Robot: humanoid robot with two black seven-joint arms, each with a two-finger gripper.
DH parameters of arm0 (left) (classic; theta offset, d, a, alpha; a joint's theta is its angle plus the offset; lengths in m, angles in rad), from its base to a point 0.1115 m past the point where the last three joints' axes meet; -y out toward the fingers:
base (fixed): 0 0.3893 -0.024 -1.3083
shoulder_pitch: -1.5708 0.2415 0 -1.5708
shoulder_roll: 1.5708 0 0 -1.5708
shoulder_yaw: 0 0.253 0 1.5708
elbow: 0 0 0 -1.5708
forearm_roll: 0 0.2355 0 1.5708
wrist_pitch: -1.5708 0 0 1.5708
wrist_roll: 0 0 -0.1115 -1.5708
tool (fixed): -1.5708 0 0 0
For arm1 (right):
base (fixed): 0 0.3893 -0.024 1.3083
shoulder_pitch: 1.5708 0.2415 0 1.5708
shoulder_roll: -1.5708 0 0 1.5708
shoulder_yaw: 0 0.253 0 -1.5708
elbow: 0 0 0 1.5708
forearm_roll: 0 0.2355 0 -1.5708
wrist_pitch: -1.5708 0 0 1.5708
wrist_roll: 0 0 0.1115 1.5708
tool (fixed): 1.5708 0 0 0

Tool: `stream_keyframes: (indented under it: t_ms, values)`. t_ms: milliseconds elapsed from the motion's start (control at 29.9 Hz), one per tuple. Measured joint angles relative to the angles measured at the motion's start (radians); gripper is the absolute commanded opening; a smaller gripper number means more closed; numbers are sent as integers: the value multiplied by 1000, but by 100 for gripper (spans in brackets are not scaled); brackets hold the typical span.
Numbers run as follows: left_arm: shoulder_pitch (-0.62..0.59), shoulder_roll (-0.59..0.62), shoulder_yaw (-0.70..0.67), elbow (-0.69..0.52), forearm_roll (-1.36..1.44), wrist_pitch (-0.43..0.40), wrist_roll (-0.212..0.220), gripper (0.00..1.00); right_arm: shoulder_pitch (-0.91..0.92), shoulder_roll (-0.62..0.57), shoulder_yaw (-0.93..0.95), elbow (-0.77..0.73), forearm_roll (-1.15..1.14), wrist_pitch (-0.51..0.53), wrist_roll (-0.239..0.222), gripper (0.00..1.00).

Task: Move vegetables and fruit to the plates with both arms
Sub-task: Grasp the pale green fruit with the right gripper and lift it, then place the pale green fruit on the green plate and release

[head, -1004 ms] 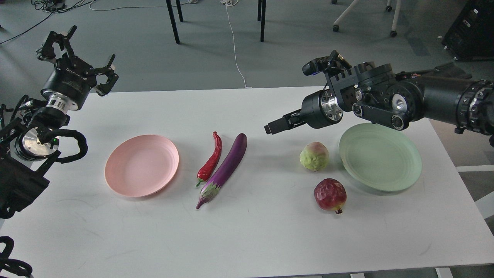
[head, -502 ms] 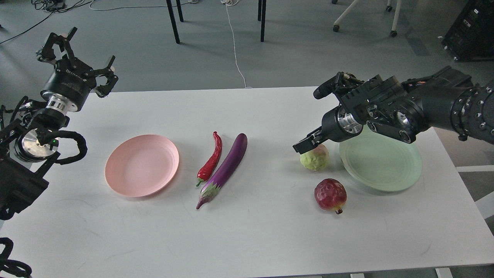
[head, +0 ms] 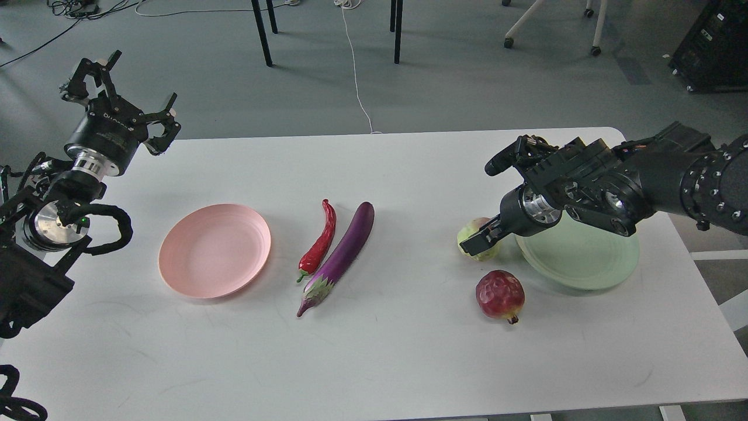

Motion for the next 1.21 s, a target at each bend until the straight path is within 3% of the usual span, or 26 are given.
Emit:
stream_keyframes:
  t_ms: [234, 502, 669, 971, 1071, 1205]
  values:
    - [0, 0, -2, 0, -1, 0, 0, 98, 53, -17, 7, 12, 3, -16, 1, 61]
    - [0, 6, -5, 0, -1, 0, -2, 98, 151, -191, 2, 57, -32, -15, 0, 62]
    - [0, 7, -7, 0, -2, 0, -3, 98, 82, -309, 13, 51, -65, -33, -1, 62]
    - [-1, 1, -13, 0, -3, 0, -3, 98, -30, -365, 4, 8, -75, -78, 0, 64]
    - [-2, -1, -13, 0, -3, 0, -3, 98, -73, -366, 4, -36, -77, -79, -1, 66]
    - [-2, -1, -10, 0, -3, 0, -3, 98, -117, -365, 4, -74, -77, -81, -1, 79]
